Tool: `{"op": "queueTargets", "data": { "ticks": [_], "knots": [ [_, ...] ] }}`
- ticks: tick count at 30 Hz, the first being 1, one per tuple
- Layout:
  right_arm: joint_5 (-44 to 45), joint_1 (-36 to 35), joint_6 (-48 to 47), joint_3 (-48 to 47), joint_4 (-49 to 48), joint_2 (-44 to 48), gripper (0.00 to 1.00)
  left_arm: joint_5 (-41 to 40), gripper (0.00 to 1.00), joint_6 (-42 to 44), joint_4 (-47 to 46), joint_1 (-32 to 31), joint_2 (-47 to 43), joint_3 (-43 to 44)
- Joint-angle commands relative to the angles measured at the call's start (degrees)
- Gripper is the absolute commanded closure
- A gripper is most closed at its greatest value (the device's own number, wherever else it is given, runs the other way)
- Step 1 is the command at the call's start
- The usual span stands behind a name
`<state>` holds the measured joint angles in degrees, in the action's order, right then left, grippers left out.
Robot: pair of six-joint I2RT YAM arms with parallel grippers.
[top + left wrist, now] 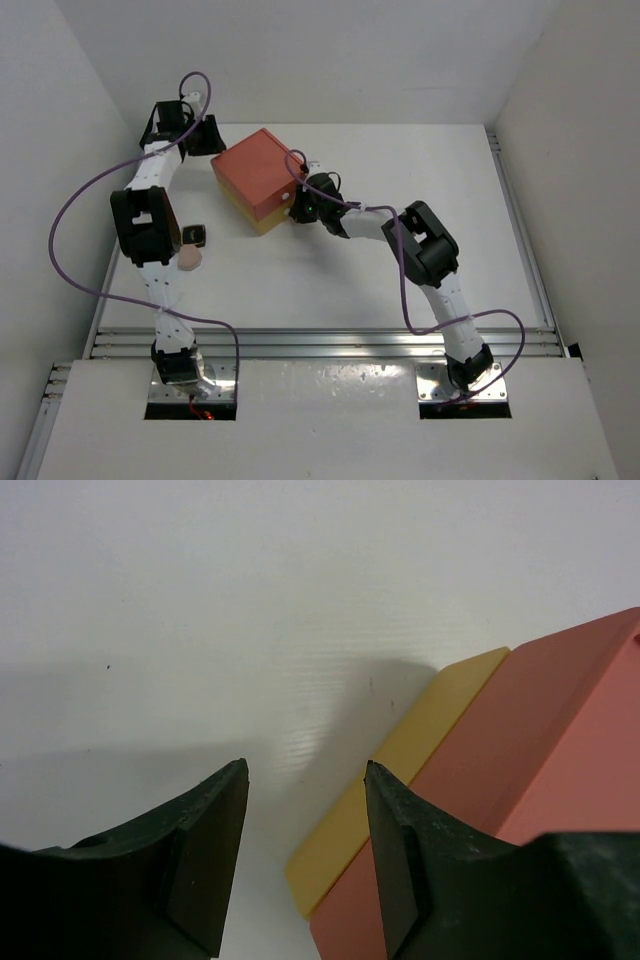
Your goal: Organize the makeup
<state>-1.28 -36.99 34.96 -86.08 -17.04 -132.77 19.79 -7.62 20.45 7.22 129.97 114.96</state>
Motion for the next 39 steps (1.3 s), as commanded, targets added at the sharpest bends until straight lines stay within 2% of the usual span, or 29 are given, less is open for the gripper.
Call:
{"op": "queueTargets", "data": {
  "ticks": [1,4,10,13,16,17,20,21,24,28,34,39],
  "knots": [
    [0.84,-0.62,1.25,-2.6,-5.9,0.67,0.99,3.07,0.44,2.08,5.83,-0.98,-2.62,-1.93],
    [0.84,-0.71,1.34,-1.72,-6.34,1.28,0.99,1.22,0.44,2.7,5.83,-0.98,-2.62,-0.44],
    [1.1,0.16,0.11,1.35,-6.69,4.44,0.99,-2.91,0.32,4.45,6.45,-0.98,-1.04,6.24],
    [1.19,-0.71,-1.29,4.43,-6.87,6.9,0.99,-5.81,0.3,5.85,6.45,-0.98,-1.04,10.19],
    [0.75,-0.54,-3.58,8.21,-7.48,9.63,0.84,-7.83,0.3,7.35,6.45,-0.98,-1.65,13.71],
    [0.4,-0.45,-4.98,9.26,-8.18,10.33,0.75,-7.84,0.29,7.96,6.45,-0.98,-1.65,14.24],
    [-3.63,-0.19,-9.27,9.8,-8.98,10.69,0.64,-7.32,0.29,7.97,5.74,-0.98,-4.19,14.24],
    [-5.3,-0.18,-9.82,9.27,-9.15,10.43,0.58,-4.96,0.29,7.97,5.74,-0.98,-4.9,13.55],
    [-7.5,-0.27,-11.14,7.43,-10.03,9.03,0.47,0.5,0.3,9.19,5.74,-1.68,-8.32,9.08],
    [-8.13,-0.01,-11.32,4.44,-8.98,5.95,0.46,5.16,0.31,9.2,9.61,-2.82,-8.86,5.11],
    [-7.51,-0.01,-12.63,1.19,-9.59,2.96,0.46,6.4,0.32,8.58,10.14,-2.83,-9.39,-1.48],
    [-6.98,0.08,-14.3,-0.31,-8.1,1.2,0.47,5.18,0.32,8.58,10.66,-3.36,-9.39,-3.25]
  ]
}}
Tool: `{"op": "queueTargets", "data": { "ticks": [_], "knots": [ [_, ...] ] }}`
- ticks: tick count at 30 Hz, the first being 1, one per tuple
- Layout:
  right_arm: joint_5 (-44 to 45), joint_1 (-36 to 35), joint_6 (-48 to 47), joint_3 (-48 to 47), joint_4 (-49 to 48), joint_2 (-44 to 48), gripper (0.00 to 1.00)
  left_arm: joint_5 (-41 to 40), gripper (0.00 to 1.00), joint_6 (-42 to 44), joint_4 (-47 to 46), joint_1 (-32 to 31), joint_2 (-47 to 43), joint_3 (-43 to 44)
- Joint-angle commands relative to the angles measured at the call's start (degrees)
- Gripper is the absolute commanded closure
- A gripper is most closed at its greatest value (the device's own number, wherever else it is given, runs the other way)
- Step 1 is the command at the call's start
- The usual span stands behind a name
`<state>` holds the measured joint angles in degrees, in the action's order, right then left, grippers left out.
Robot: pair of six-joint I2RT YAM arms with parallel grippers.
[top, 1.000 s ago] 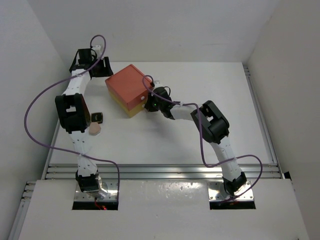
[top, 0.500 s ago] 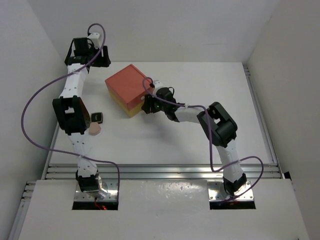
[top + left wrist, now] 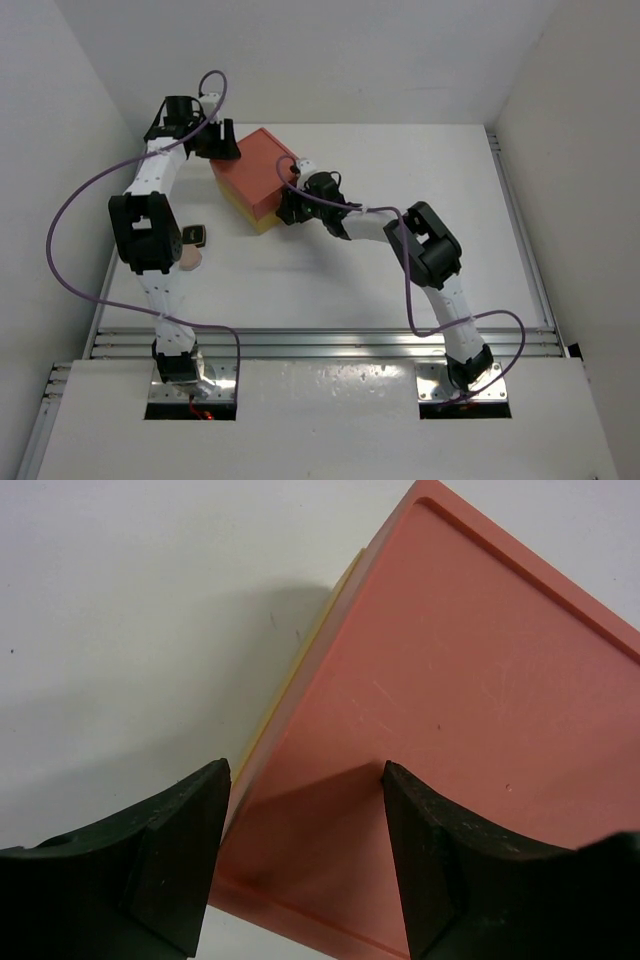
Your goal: Organize the makeup
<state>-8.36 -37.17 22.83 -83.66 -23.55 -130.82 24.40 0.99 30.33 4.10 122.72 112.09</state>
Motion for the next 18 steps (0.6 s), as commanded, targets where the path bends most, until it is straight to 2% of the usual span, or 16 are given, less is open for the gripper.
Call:
{"op": "queueTargets", "data": {
  "ticks": [1,7,9,18],
  "knots": [
    [0.97,0.17,-2.35,-2.48,-1.59,-0.92,0.47,-0.14,0.32,-0.03,0.79,-0.23,-1.52,-0.91],
    [1.94,0.34,-3.14,-2.04,-2.72,-1.1,0.63,-1.38,0.34,0.59,1.31,-0.75,-0.38,-1.44],
    [2.29,0.17,-3.23,-1.86,-3.34,-1.01,0.66,-1.38,0.34,1.11,1.31,-0.76,-0.37,-1.44],
    [2.3,0.26,-5.25,2.7,-7.12,1.53,0.99,-2.95,0.34,2.16,1.84,-0.76,0.68,-1.97]
  ]
}}
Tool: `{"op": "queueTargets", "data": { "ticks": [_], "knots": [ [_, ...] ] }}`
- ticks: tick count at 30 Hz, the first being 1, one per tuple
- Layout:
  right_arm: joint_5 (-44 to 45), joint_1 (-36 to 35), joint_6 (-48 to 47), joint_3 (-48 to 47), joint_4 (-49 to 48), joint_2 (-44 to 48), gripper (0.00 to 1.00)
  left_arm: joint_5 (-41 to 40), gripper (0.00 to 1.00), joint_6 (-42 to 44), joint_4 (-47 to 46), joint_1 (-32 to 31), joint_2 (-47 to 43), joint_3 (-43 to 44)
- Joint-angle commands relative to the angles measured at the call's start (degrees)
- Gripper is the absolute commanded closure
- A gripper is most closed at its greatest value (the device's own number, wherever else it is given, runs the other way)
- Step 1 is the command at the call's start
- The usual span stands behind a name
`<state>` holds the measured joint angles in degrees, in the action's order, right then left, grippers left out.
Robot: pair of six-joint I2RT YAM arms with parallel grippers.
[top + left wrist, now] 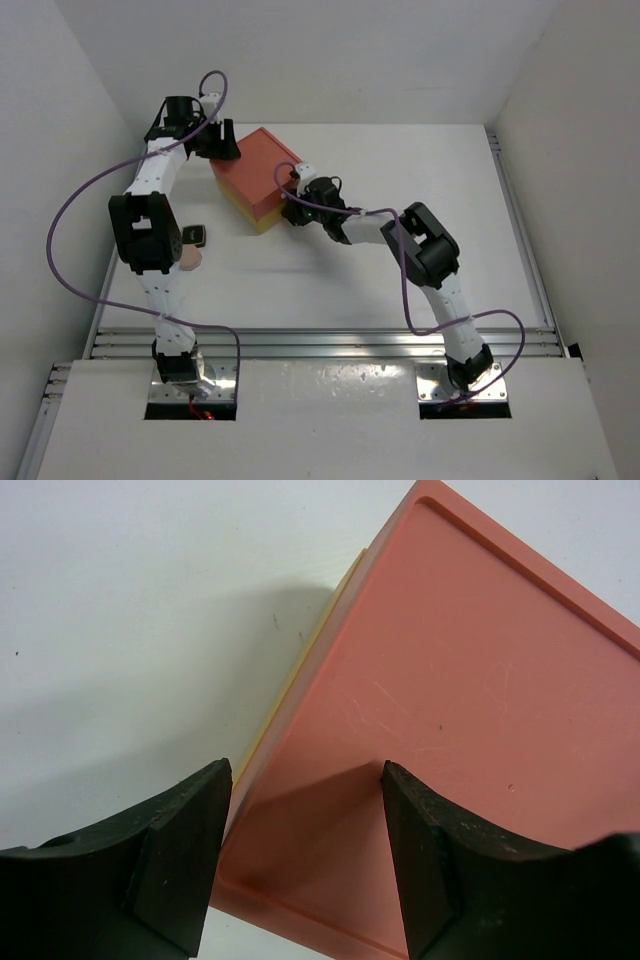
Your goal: Organize the makeup
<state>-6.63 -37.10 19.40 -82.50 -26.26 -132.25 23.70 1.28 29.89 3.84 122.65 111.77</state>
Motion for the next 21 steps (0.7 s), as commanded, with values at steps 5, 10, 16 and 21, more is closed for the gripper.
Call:
{"op": "queueTargets", "data": {
  "ticks": [5,10,16,21],
  "knots": [
    [-1.01,0.1,-2.87,8.73,-5.9,6.56,1.0,-2.87,0.34,1.89,2.28,-0.5,0.75,-1.12],
    [-1.72,0.1,-3.31,15.96,-7.4,12.71,1.0,-2.87,0.34,1.89,2.28,-0.5,1.28,-1.11],
    [-3.38,-0.08,-5.24,28.07,-6.18,22.01,1.0,-3.92,0.34,1.89,2.28,-0.5,1.8,-0.58],
    [-4.79,-0.16,-5.95,34.16,-3.8,25.54,0.99,-4.46,0.34,2.41,2.28,-0.5,1.8,-0.06]
  ]
}}
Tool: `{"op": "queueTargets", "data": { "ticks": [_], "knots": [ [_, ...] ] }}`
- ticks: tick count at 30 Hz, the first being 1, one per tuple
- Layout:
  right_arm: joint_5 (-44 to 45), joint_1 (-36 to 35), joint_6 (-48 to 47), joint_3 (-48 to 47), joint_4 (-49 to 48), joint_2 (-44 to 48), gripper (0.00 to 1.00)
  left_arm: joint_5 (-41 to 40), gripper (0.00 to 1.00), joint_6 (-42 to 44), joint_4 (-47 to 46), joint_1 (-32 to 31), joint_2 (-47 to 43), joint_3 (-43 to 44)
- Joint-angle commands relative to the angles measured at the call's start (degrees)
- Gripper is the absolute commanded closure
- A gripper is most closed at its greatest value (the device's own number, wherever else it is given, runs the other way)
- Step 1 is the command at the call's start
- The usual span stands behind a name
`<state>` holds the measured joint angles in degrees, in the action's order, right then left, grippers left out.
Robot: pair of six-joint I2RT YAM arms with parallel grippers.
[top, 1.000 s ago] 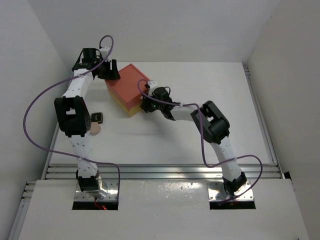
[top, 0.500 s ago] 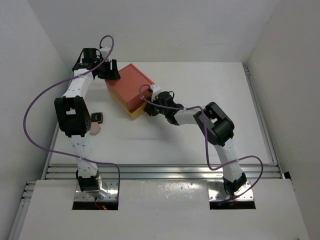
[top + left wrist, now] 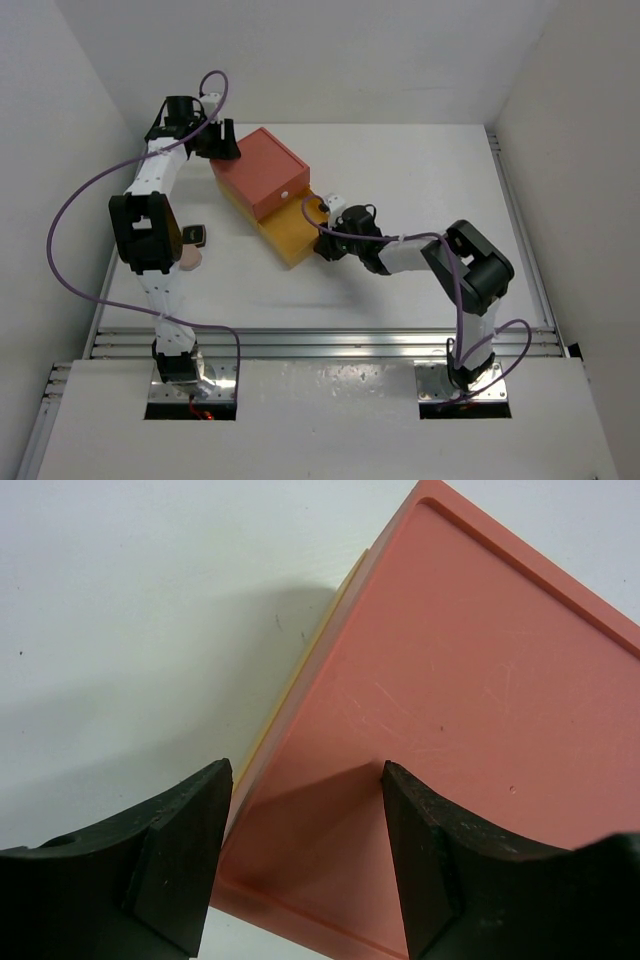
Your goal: Organize the makeup
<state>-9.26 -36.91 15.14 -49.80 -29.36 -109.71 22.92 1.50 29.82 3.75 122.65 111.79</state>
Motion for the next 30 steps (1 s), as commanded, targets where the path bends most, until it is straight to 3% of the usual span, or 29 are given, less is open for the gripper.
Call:
{"op": "queueTargets", "data": {
  "ticks": [1,4,6,8,13,18,23,30],
  "knots": [
    [-2.08,-0.45,-1.69,1.64,-0.43,3.45,0.96,-3.67,0.34,2.19,2.34,-0.41,1.8,0.44],
    [-2.17,-0.19,-1.51,0.58,0.53,3.28,0.84,-4.28,0.3,2.19,2.34,-0.41,1.8,1.06],
    [-2.08,0.16,-1.25,-0.21,2.11,3.89,0.57,-5.6,0.21,2.19,2.34,-0.41,1.8,1.59],
    [-1.64,0.25,-1.51,0.05,2.64,4.85,0.48,-5.6,0.15,2.19,2.95,-0.41,1.8,2.81],
    [-1.73,0.43,-3.79,1.81,5.63,9.07,0.35,-5.08,0.0,2.19,3.49,-0.41,1.8,5.36],
    [-5.41,0.43,-5.56,-1.0,11.69,11.09,0.18,-7.88,0.0,2.19,5.86,-0.41,0.4,10.55],
    [-7.88,0.78,-5.21,-2.23,17.58,12.94,0.01,-12.36,0.0,5.87,7.61,-0.41,-6.78,9.24],
    [-8.76,1.66,-4.85,-6.08,28.3,15.58,0.01,-17.38,0.0,7.47,14.2,2.49,-19.62,-4.87]
  ]
}}
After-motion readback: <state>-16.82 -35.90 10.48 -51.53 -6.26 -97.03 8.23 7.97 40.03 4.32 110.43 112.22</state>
